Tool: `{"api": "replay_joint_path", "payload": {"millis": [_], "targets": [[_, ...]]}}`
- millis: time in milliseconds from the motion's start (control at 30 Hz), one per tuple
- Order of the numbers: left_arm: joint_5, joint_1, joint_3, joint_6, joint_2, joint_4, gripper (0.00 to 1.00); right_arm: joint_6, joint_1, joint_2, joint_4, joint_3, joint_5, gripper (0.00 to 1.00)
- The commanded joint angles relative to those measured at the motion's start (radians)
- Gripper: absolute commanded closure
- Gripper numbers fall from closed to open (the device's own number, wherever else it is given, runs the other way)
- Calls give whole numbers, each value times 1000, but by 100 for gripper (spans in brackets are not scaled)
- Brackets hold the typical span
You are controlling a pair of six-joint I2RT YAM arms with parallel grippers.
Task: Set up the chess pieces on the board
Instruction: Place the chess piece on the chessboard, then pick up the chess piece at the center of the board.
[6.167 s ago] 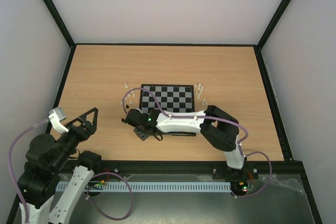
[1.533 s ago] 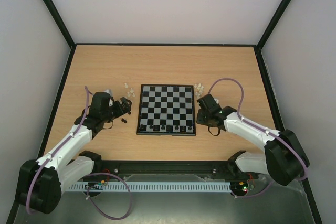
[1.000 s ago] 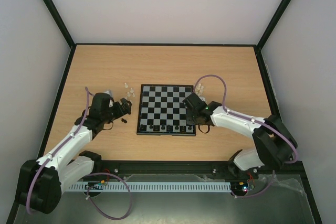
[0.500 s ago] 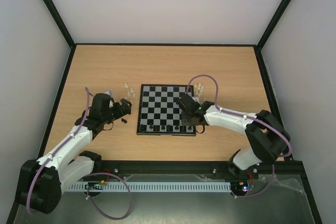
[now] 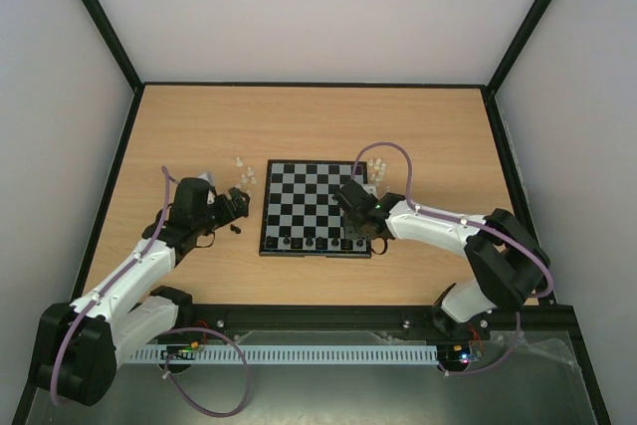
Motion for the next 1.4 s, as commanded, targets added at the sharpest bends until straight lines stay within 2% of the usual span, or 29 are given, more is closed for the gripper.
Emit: {"api": "replay_joint_path", "payload": {"millis": [0,200,300,433,867,1133,1367], "targets": [[4,-5,-15,0,-9,19,1,12,19,-4,-88,2,18,96],[4,-4,-15,0,-10,19,1,16,31,3,-97,10,23,95],[4,-4,-16,0,-10,19,1,17,32,0,-103,14,26,90],[4,-4,-12,1,-8,19,1,20,32,-13,-119,26,45,77],[7,-4,-10,3,5,27,1,15,15,-106,-165,109,145,59],[7,-5,-13,5,-5,22,1,-11,-131,-140,-151,0,81,61],[12,-5,-19,3,-6,26,1,-23,-169,-90,-104,-48,49,65]]}}
